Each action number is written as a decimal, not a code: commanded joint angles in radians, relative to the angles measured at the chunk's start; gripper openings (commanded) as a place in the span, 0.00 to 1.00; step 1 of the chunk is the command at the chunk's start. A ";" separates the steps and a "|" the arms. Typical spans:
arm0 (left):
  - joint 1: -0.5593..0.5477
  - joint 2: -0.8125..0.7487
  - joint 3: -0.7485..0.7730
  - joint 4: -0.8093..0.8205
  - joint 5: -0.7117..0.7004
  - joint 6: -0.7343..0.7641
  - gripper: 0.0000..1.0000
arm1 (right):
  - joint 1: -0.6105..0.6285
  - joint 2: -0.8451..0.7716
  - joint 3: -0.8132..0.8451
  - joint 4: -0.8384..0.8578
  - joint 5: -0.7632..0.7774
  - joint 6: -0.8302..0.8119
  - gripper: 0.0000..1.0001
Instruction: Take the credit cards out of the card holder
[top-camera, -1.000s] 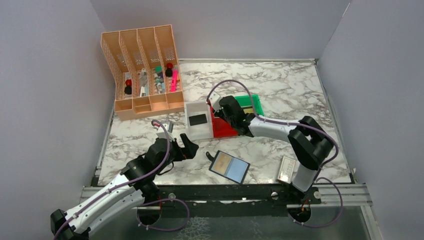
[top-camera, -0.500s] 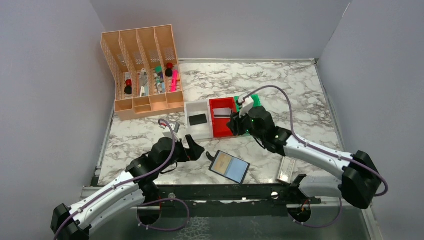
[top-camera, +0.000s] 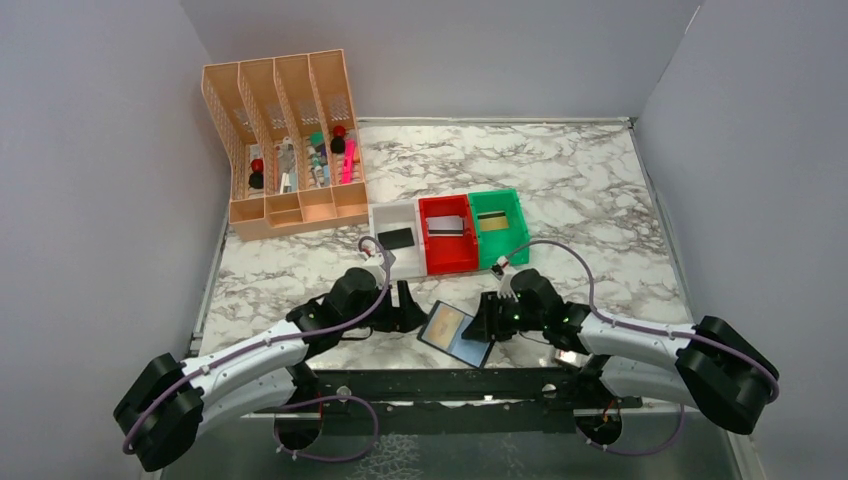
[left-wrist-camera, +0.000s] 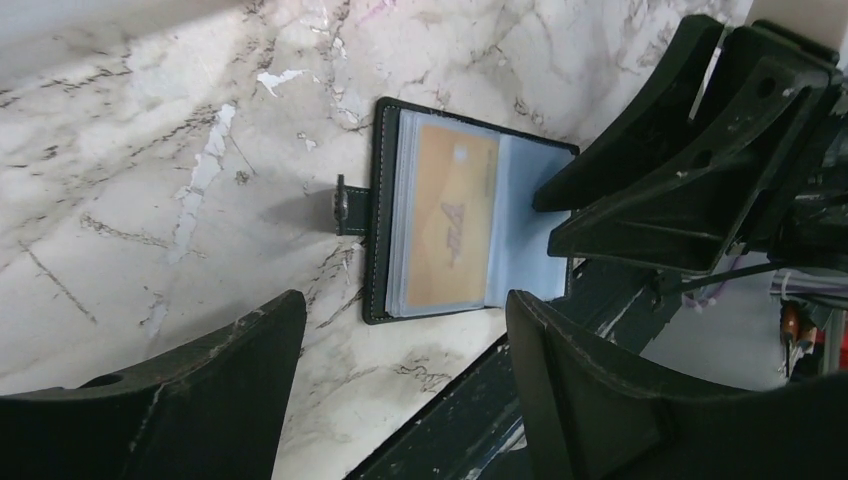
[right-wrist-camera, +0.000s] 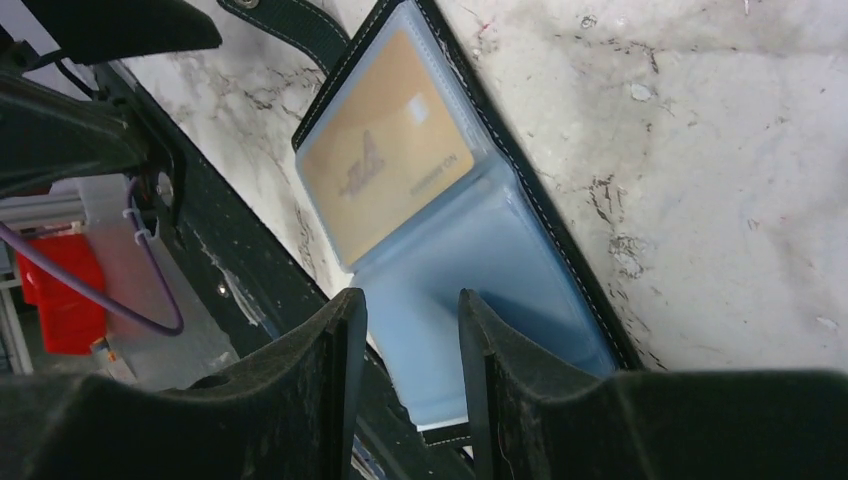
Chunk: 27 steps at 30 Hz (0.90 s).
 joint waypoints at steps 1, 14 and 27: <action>-0.018 0.038 0.039 0.060 0.071 0.040 0.75 | 0.008 0.061 0.038 0.028 -0.006 0.032 0.44; -0.037 -0.123 0.008 -0.047 -0.020 -0.011 0.70 | 0.008 0.444 0.261 0.015 0.030 -0.216 0.39; -0.037 -0.209 0.021 -0.144 -0.165 -0.023 0.68 | 0.037 0.299 0.413 -0.223 0.245 -0.254 0.38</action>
